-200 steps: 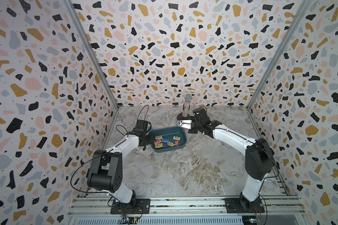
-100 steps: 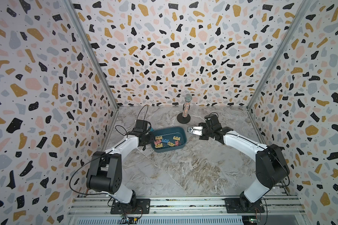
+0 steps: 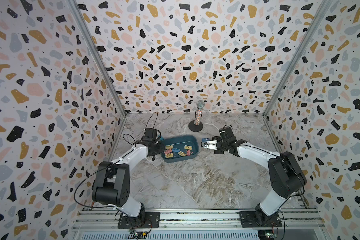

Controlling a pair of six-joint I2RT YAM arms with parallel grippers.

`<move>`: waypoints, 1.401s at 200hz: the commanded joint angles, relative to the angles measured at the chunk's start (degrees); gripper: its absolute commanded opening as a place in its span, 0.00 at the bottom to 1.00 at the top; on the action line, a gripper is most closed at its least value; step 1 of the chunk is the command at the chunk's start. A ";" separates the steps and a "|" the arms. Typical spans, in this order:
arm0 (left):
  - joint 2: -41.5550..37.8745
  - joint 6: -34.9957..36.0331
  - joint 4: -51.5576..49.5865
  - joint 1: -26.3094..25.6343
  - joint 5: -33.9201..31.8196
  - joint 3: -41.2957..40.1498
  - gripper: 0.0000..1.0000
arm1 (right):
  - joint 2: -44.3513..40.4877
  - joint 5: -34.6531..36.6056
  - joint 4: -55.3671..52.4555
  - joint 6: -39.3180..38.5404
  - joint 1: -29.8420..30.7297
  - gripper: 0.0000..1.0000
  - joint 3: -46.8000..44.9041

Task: Take out the binder clips from the storage box
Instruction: Place the binder clip at the center of the board.

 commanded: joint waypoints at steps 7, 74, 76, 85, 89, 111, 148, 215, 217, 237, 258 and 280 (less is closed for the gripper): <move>-1.92 -0.37 0.00 0.21 -0.52 -0.77 0.25 | 1.09 -1.04 3.52 -0.36 0.12 0.00 -0.67; -1.77 -0.44 -0.04 0.21 -0.70 -0.86 0.25 | 3.49 -0.38 6.66 -0.16 0.51 0.00 -2.08; -1.78 -0.44 -0.04 0.21 -0.63 -0.86 0.25 | 3.55 -0.29 6.70 -0.16 0.51 0.00 -2.15; -1.83 -0.37 -0.04 0.21 -0.70 -0.95 0.25 | 3.81 -0.14 7.13 -0.20 0.68 0.00 -2.34; -1.87 -0.37 0.00 0.21 -0.70 -0.95 0.25 | 3.93 0.01 7.35 -0.17 0.73 0.00 -2.43; -1.85 -0.35 -0.02 0.29 -0.79 -0.99 0.25 | 4.71 1.32 8.11 -0.35 1.41 0.00 -2.61; -1.76 -0.36 0.00 0.29 -0.79 -0.95 0.25 | 5.44 3.34 9.12 -0.43 2.07 0.00 -2.62; -1.87 -0.36 -0.04 0.29 -0.76 -1.13 0.25 | 6.15 5.56 9.55 -0.13 2.71 0.00 -2.61; -1.85 -0.35 -0.11 0.34 -0.78 -1.19 0.25 | 6.15 5.63 9.60 -0.13 2.71 0.00 -2.61; -2.01 -0.44 -0.02 0.28 -0.79 -1.21 0.25 | 6.33 6.10 9.51 -0.15 2.72 0.00 -2.61; -1.99 -0.42 -0.04 0.31 -0.79 -1.30 0.25 | 6.39 6.10 9.47 -0.16 2.74 0.00 -2.62; -2.03 -0.38 -0.08 0.38 -0.80 -1.30 0.25 | 6.66 6.10 9.44 -0.21 2.71 0.00 -2.66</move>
